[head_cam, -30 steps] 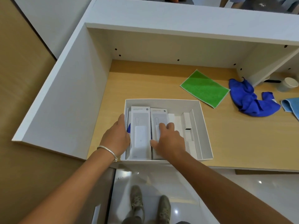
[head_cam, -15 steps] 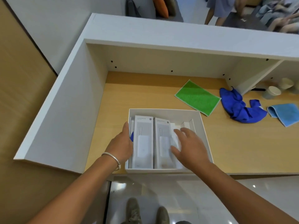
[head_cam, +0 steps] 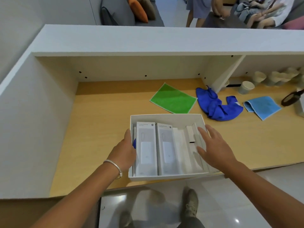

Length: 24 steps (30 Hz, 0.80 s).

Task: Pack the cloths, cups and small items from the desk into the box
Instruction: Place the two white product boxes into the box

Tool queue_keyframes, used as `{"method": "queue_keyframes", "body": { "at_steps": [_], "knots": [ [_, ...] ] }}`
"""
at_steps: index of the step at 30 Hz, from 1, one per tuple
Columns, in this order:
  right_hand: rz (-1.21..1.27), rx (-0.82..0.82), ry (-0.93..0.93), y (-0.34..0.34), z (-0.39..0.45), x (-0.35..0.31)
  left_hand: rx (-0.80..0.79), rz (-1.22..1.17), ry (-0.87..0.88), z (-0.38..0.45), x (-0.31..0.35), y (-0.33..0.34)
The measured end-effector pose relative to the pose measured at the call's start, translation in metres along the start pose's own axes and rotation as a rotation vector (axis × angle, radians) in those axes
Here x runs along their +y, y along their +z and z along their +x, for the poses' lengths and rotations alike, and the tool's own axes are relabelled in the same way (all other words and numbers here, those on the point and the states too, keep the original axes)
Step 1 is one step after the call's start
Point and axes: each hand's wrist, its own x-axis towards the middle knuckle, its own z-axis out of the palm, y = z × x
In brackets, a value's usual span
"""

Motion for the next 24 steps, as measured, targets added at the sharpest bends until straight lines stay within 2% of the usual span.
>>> {"method": "queue_keyframes", "body": {
  "at_steps": [8, 13, 18, 24],
  "knots": [
    [0.061, 0.041, -0.066, -0.013, 0.013, 0.141, 0.041, 0.037, -0.033, 0.015, 0.102, 0.087],
    [0.074, 0.004, -0.077, -0.024, 0.008, 0.212, 0.032, -0.038, 0.011, 0.013, 0.158, 0.127],
    [0.116, -0.009, -0.083, -0.034, 0.006, 0.243, 0.039, -0.092, 0.013, 0.011, 0.175, 0.149],
    [0.167, 0.076, -0.132, -0.053, 0.038, 0.249, 0.265, 0.013, -0.044, 0.051, 0.163, 0.122]
  ]
}}
